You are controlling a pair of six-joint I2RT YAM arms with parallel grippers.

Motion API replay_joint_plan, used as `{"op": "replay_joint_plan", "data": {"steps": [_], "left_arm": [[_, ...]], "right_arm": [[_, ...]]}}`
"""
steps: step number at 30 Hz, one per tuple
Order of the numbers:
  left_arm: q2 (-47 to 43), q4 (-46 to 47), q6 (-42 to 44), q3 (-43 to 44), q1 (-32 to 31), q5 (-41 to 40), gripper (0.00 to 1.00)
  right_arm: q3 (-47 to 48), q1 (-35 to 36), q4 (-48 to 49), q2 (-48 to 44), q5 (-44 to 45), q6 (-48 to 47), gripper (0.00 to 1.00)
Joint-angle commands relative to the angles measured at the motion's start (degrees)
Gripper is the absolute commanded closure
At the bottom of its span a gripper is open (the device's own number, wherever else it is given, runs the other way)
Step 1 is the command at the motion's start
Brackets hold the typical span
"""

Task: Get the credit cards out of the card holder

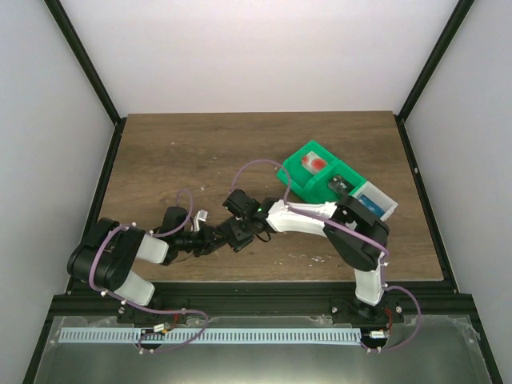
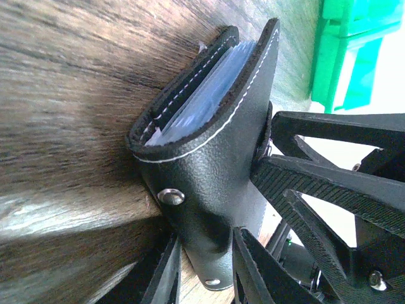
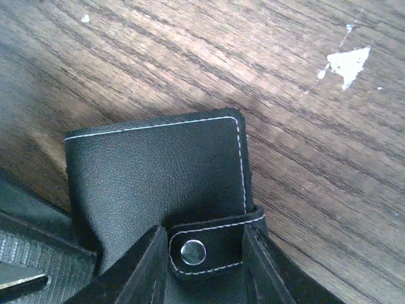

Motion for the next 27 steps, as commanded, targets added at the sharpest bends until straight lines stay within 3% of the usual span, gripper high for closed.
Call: {"op": "replay_joint_plan", "data": {"steps": [1, 11, 18, 27], "left_arm": [[0.9, -0.7, 0.7, -0.6, 0.1, -0.7, 0.74], [1.0, -1.5, 1.3, -1.0, 0.1, -1.4, 0.73], [0.9, -2.4, 1.8, -1.3, 0.2, -2.0, 0.72], [0.1, -3.5, 1.3, -0.8, 0.1, -1.3, 0.72]], "right_arm": [[0.6, 1.6, -3.6, 2.5, 4.3, -0.5, 0.67], [-0.8, 2.5, -3.0, 0.4, 6.9, 0.1, 0.81], [-3.1, 2.5, -0.1, -2.0, 5.0, 0.3, 0.99], [-3.7, 2.6, 0.7, -3.5, 3.7, 0.3, 0.99]]}}
